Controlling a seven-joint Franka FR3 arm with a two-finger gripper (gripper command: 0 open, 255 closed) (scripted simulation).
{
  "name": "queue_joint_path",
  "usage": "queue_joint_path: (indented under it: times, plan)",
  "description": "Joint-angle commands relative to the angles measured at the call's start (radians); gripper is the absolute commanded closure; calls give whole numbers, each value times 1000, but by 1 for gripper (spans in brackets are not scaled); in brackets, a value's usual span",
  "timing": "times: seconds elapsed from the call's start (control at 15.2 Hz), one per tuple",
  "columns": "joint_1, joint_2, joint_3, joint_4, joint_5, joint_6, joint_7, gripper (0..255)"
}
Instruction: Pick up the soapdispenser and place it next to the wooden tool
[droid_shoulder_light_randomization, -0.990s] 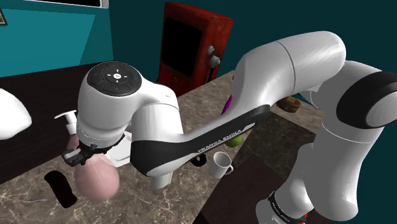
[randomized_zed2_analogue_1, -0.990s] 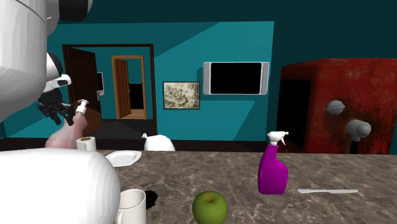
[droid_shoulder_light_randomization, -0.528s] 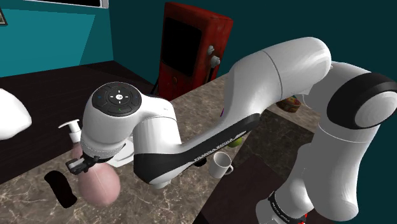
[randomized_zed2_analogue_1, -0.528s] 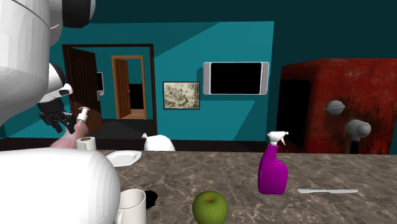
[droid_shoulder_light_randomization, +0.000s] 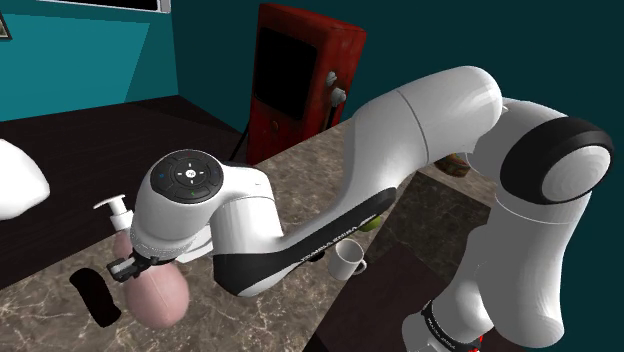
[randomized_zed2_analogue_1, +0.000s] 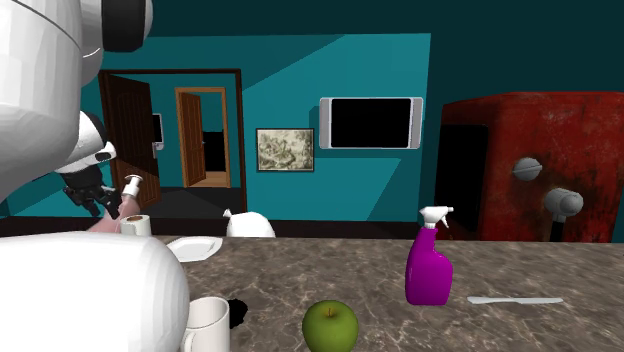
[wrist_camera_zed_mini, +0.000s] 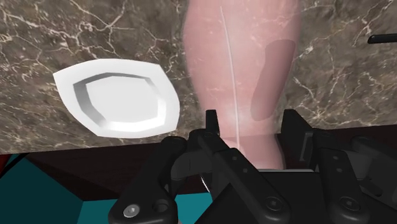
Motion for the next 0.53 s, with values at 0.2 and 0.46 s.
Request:
queue_joint_path:
  times: [0.2, 0.46]
  plan:
    - [1, 6, 0, -2, 1, -4, 0, 255]
    - [0, 3, 0, -7, 0, -1, 1, 0]
